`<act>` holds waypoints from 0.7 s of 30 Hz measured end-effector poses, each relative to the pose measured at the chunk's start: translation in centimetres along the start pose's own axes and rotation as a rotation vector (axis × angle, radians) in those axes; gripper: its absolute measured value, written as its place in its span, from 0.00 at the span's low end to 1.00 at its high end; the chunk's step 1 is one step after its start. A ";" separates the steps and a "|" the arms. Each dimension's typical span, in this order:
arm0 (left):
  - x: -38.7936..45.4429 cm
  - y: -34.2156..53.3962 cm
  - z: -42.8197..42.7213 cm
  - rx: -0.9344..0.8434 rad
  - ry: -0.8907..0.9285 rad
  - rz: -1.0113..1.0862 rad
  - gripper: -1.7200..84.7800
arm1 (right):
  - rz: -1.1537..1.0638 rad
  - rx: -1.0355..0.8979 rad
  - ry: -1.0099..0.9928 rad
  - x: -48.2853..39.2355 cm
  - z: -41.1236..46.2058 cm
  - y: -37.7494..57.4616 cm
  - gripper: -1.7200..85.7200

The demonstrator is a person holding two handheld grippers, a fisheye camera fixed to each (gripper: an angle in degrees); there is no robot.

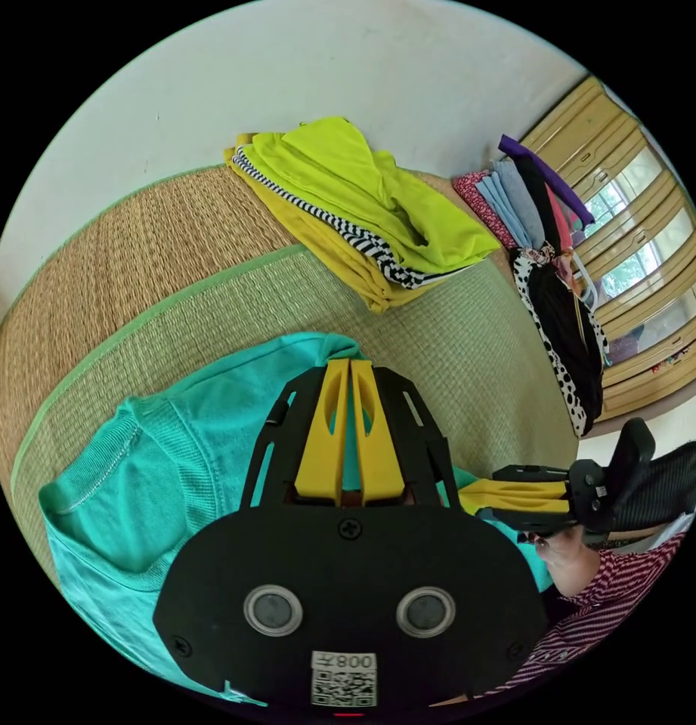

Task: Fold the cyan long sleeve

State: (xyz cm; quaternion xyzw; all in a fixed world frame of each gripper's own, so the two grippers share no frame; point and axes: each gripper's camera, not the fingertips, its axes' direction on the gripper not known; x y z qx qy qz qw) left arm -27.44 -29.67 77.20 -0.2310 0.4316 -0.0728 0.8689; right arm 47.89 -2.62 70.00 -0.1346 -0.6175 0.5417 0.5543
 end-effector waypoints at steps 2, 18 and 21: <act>0.2 0.2 0.8 -0.022 -0.004 0.002 0.02 | -0.015 0.034 -0.032 -0.6 -0.9 0.0 0.02; 1.7 8.9 -7.3 0.127 0.125 -0.072 0.02 | 0.044 0.066 -0.033 -2.1 -4.1 0.6 0.02; 1.6 16.3 -11.0 0.090 0.015 -0.109 0.03 | 0.022 0.068 -0.070 -3.3 -5.3 0.4 0.02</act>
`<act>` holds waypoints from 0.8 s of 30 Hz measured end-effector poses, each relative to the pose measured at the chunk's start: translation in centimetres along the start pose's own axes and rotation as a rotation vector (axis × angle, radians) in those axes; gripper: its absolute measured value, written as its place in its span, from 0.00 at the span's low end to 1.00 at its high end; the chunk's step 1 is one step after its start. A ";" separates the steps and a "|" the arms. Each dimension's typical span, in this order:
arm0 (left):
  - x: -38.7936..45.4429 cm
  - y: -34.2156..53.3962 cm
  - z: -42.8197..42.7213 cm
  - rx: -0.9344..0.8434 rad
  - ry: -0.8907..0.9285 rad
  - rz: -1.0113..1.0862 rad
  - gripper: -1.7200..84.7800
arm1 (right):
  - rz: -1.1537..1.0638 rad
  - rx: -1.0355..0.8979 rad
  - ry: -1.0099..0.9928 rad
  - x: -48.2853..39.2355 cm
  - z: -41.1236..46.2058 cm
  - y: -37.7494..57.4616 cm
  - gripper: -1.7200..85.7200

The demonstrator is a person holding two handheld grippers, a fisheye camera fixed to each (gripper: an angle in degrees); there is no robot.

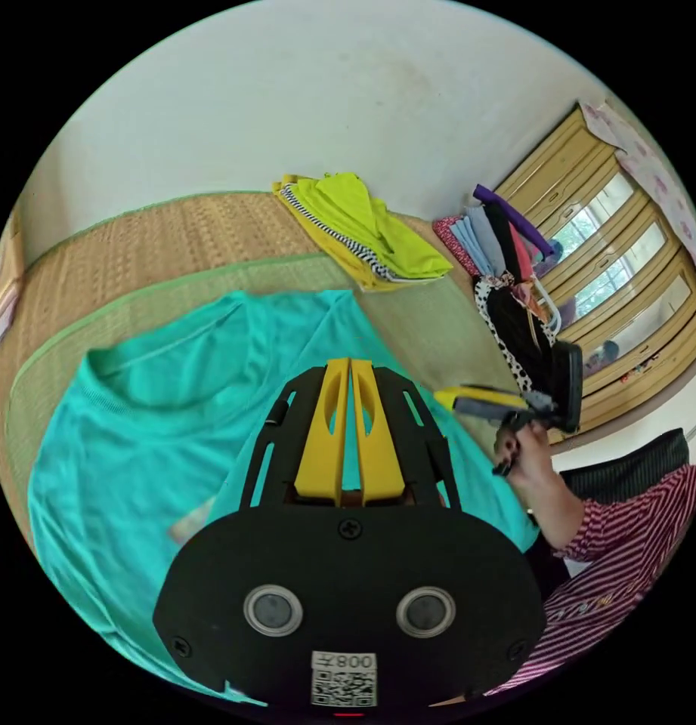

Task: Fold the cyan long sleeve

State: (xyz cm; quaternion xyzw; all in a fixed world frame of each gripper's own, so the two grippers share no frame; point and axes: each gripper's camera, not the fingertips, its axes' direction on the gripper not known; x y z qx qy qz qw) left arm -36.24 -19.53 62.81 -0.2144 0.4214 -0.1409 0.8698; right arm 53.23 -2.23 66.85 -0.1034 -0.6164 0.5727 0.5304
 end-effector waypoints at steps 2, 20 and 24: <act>-1.5 5.8 -3.7 -0.026 -0.118 -0.099 0.04 | -0.007 -0.038 0.013 -0.5 0.3 -0.4 0.02; 0.3 24.4 -14.7 0.129 -0.370 -0.535 0.09 | 0.018 -0.205 0.119 -1.0 -1.6 -2.8 0.02; -0.3 29.4 -17.0 0.144 -0.449 -0.720 0.11 | 0.007 -0.227 0.069 -2.3 -2.1 -2.4 0.02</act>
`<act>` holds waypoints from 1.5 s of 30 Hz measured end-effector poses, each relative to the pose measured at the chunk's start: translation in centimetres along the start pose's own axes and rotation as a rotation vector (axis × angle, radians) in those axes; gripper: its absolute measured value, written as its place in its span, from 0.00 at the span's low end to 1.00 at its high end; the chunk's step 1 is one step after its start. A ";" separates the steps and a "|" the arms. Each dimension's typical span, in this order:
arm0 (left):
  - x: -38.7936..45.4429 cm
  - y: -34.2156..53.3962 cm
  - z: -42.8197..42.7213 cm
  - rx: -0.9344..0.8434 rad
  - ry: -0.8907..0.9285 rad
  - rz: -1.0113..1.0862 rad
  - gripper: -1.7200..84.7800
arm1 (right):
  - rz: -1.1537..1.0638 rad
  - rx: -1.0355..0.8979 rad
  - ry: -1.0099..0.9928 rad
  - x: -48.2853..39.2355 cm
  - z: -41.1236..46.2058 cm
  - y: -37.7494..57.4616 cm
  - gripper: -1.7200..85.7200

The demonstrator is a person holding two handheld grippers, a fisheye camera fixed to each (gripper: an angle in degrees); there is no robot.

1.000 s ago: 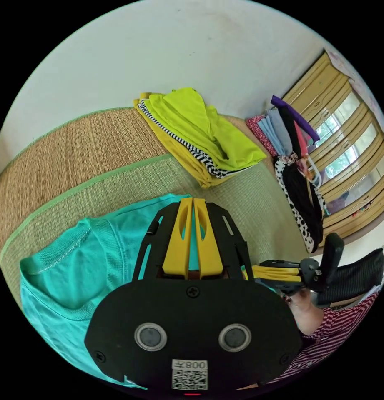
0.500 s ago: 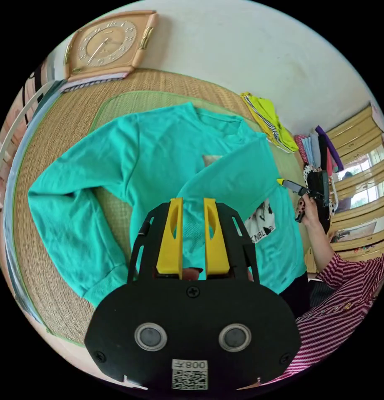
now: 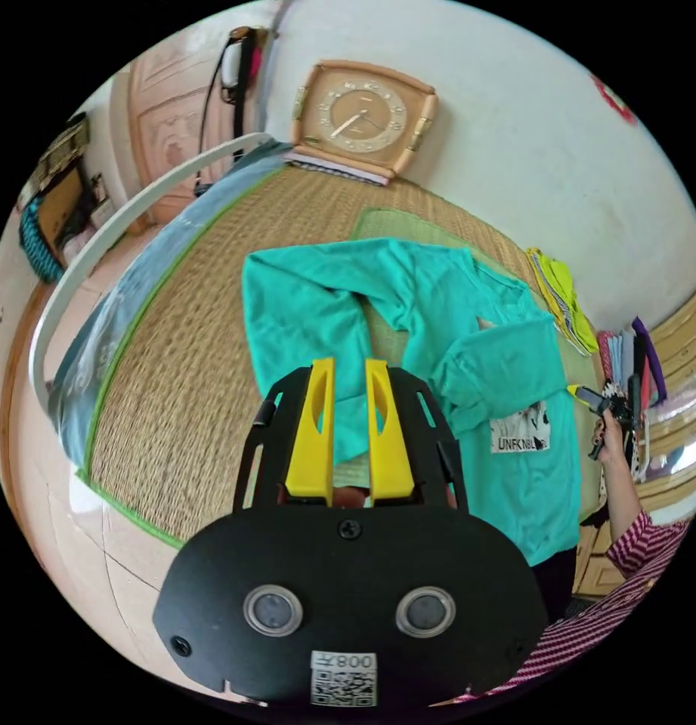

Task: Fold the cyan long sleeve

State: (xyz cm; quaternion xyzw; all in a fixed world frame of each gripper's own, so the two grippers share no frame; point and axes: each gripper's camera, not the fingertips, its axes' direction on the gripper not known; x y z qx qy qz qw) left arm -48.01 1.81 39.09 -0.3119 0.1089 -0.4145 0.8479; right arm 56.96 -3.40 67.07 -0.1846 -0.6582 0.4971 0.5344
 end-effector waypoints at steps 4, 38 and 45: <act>-2.2 2.7 0.8 -0.075 0.008 -0.130 0.12 | -0.026 -0.044 -0.027 -2.3 0.7 0.3 0.02; 28.2 -7.7 -12.8 0.080 -0.152 0.941 0.04 | 0.091 -0.047 -0.297 2.7 -2.8 1.2 0.02; 35.5 -6.8 -4.0 -0.102 0.221 0.977 0.05 | 0.094 -0.023 -0.392 4.4 -3.4 2.5 0.02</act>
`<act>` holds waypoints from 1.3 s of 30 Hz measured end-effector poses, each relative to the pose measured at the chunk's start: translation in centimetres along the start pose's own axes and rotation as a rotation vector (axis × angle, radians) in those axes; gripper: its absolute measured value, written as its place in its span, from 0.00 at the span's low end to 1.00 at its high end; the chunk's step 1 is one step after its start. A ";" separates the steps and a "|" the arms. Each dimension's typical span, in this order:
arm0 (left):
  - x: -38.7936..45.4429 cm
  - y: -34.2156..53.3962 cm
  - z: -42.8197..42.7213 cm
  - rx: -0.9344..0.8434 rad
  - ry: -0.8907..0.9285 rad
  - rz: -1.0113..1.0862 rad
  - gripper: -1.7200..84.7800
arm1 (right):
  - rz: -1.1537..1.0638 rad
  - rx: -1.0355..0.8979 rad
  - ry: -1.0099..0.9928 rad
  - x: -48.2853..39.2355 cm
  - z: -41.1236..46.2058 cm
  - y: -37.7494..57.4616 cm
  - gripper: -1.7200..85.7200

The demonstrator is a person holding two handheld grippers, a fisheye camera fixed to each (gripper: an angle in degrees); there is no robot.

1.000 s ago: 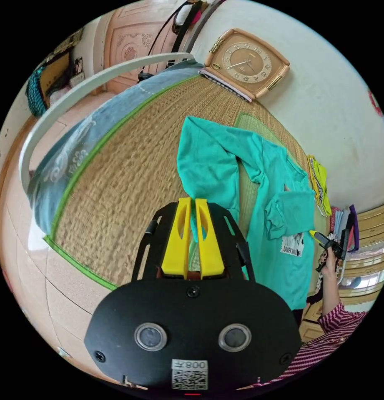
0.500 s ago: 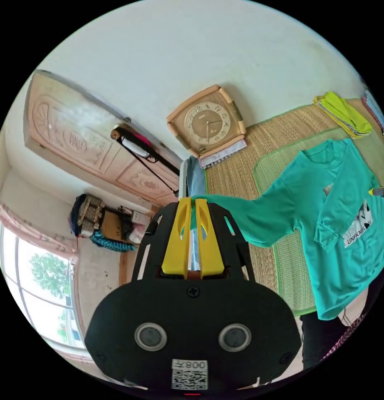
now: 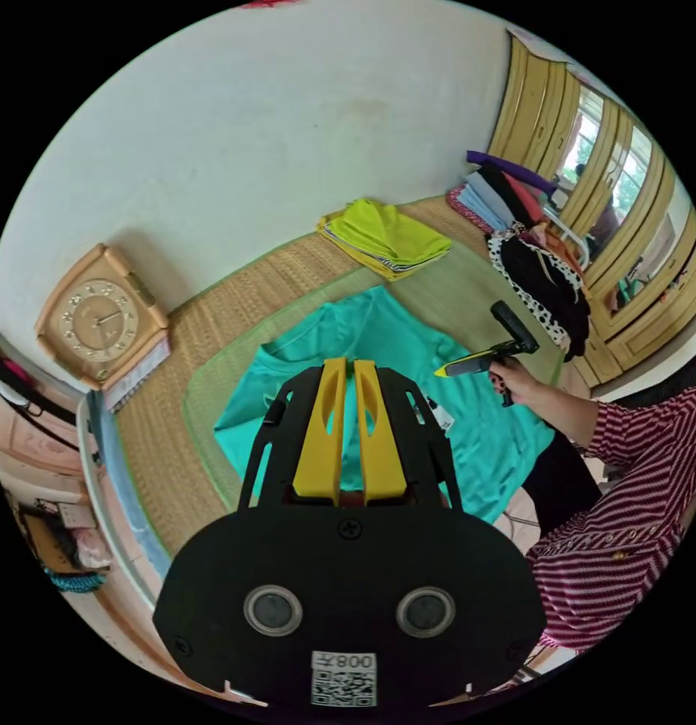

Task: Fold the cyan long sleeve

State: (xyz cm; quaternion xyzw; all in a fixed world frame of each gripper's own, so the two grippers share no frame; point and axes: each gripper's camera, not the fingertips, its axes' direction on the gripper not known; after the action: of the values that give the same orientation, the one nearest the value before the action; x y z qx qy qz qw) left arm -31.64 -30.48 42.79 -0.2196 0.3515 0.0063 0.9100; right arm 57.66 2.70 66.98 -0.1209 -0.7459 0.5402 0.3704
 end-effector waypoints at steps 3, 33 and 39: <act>-0.2 -0.7 3.7 -0.050 0.047 -0.009 0.07 | -0.008 -0.008 -0.018 0.8 -0.4 0.5 0.03; -15.6 9.3 14.7 -0.047 0.250 -0.363 0.03 | -0.477 -0.196 0.251 -13.1 12.6 -7.5 0.08; -15.1 12.3 12.7 0.013 0.298 -0.289 0.03 | -0.583 -0.139 0.170 -12.7 6.8 -1.1 0.05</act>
State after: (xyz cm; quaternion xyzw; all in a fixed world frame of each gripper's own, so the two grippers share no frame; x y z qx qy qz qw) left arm -37.00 -12.07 55.97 -0.2605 0.4471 -0.1593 0.8407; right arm 62.11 -10.01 61.62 0.0281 -0.7506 0.3470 0.5617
